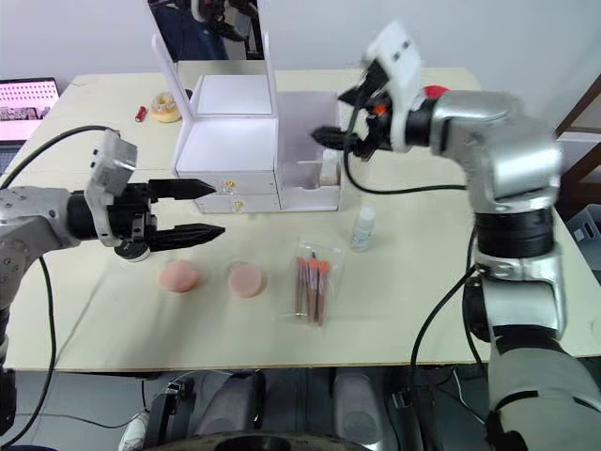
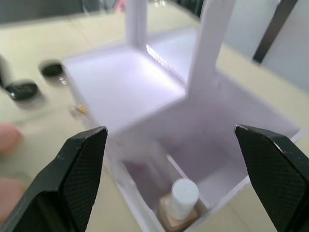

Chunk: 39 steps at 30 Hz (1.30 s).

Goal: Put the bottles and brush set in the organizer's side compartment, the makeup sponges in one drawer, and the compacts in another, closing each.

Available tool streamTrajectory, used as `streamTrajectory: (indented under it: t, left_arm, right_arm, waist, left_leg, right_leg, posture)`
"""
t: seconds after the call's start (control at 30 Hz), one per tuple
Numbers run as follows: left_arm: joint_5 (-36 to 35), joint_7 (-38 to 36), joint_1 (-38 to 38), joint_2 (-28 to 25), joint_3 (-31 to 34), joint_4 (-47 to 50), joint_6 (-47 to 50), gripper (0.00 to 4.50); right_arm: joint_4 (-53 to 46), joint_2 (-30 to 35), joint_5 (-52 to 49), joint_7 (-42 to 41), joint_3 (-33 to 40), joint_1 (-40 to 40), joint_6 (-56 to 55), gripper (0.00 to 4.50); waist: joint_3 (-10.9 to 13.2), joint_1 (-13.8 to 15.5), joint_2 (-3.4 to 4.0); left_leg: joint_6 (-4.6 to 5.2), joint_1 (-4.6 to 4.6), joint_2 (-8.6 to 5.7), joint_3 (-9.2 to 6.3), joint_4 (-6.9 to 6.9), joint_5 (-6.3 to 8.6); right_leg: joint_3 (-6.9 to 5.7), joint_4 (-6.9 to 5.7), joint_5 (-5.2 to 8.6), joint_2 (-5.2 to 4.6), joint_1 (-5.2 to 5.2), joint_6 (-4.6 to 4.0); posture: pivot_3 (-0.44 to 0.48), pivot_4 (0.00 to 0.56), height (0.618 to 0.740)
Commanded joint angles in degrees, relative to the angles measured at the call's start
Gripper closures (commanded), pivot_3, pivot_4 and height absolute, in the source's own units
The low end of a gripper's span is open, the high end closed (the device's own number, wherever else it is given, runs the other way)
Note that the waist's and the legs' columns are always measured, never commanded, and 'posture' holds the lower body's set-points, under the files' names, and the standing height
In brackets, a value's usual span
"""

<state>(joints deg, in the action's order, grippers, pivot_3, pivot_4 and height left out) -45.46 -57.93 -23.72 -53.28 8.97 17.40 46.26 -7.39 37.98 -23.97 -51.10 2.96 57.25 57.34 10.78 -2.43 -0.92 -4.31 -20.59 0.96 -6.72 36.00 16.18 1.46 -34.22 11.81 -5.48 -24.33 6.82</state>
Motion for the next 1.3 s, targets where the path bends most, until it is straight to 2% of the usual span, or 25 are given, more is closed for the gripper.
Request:
streamTrajectory:
  t: [0.03,0.13,0.27,0.37,0.43,0.6,0.77,1.0,1.13,1.23,1.3]
  left_arm:
    - [2.9,-2.6,2.4,-2.5,4.4,-4.5,-4.2,0.0]
    - [4.8,-4.3,4.0,-3.5,6.5,-9.2,-7.3,0.0]
    - [11.2,-7.5,7.1,-6.3,8.9,-20.9,-16.1,0.0]
    - [14.5,-9.8,7.0,-8.0,9.3,-29.4,-20.9,0.0]
    - [17.3,-11.0,5.3,-9.1,9.2,-37.7,-25.3,0.0]
    - [21.9,-12.9,-0.7,-9.7,8.2,-54.4,-33.8,0.0]
    - [25.8,-14.3,-4.4,-9.5,6.9,-63.0,-40.2,0.0]
    - [26.5,-15.9,-6.3,-9.1,6.8,-64.9,-41.6,0.0]
    - [24.1,-17.4,-3.3,-7.6,7.0,-56.1,-38.3,0.0]
    - [21.8,-17.3,0.1,-6.1,7.3,-46.0,-33.9,0.0]
    - [18.8,-16.8,2.9,-4.5,6.7,-35.5,-29.0,0.0]
  right_arm:
    - [-13.3,4.1,-7.1,2.8,11.0,-6.3,10.3,0.05]
    - [-20.7,6.1,-10.4,5.1,17.7,-13.2,14.9,0.05]
    - [-33.6,8.8,-10.1,5.5,31.0,-36.3,15.2,0.05]
    - [-35.8,8.5,-8.0,4.7,39.3,-50.9,11.3,0.05]
    - [-35.4,6.3,-5.8,1.5,45.3,-62.8,4.4,0.05]
    - [-31.6,1.7,-5.2,-2.6,51.2,-76.6,-8.5,0.05]
    - [-29.4,1.2,-5.4,-1.3,50.5,-80.1,-14.2,0.05]
    - [-29.2,1.6,-7.1,1.0,49.1,-80.9,-15.8,0.05]
    - [-30.0,3.8,-8.4,3.1,46.8,-78.9,-14.1,0.05]
    - [-31.4,5.4,-10.8,5.0,44.5,-76.2,-11.7,0.05]
    - [-33.2,7.2,-12.9,7.0,40.7,-72.7,-9.0,0.05]
  waist:
    - [0.0,0.0,-0.02]
    - [0.0,0.2,-0.02]
    - [-0.1,0.9,-0.11]
    - [-0.1,1.3,-0.09]
    - [-0.2,1.9,-0.26]
    - [-0.2,1.6,-0.4]
    - [-0.3,1.1,-0.47]
    - [-0.3,1.7,-0.49]
    - [-0.3,1.7,-0.48]
    - [-0.3,1.6,-0.49]
    - [-0.3,1.5,-0.49]
  left_leg:
    - [0.0,-0.02,0.0,0.0,-0.01,0.0]
    - [0.01,-0.03,0.0,0.01,0.01,0.0]
    - [0.06,0.03,0.0,0.01,-0.05,0.03]
    - [0.1,0.03,0.0,0.1,0.01,0.05]
    - [0.09,0.03,0.0,0.11,0.04,0.05]
    - [0.09,0.14,0.0,0.12,0.18,0.05]
    - [0.08,0.26,0.02,0.12,0.17,0.05]
    - [0.08,0.21,0.03,0.1,0.04,0.05]
    - [0.07,0.16,0.02,0.1,0.05,0.05]
    - [0.07,0.2,0.03,0.11,0.08,0.05]
    - [0.07,0.23,0.04,0.1,0.1,0.05]
  right_leg:
    - [0.0,0.01,0.03,0.0,0.0,-0.06]
    - [0.0,0.04,0.05,-0.01,0.0,-0.09]
    - [-0.02,0.01,0.09,0.0,0.02,-0.05]
    - [0.02,0.06,0.09,-0.02,0.04,-0.06]
    - [0.02,0.07,0.09,-0.03,0.06,-0.08]
    - [0.0,0.07,0.19,-0.05,0.23,0.08]
    - [0.0,0.07,0.15,-0.06,0.32,0.02]
    - [-0.01,0.01,0.04,-0.05,0.22,-0.13]
    - [0.0,0.07,0.05,-0.06,0.23,-0.13]
    - [0.0,0.05,0.09,-0.06,0.25,-0.07]
    - [-0.01,0.02,0.12,-0.05,0.26,-0.02]
  posture:
    - [0.0,0.15,0.74]
    - [0.0,0.15,0.74]
    - [0.0,0.15,0.74]
    - [0.0,0.15,0.74]
    - [0.0,0.15,0.74]
    - [0.0,0.15,0.74]
    - [0.0,0.15,0.74]
    - [0.0,0.15,0.74]
    - [0.0,0.15,0.74]
    - [0.0,0.15,0.74]
    - [0.0,0.15,0.74]
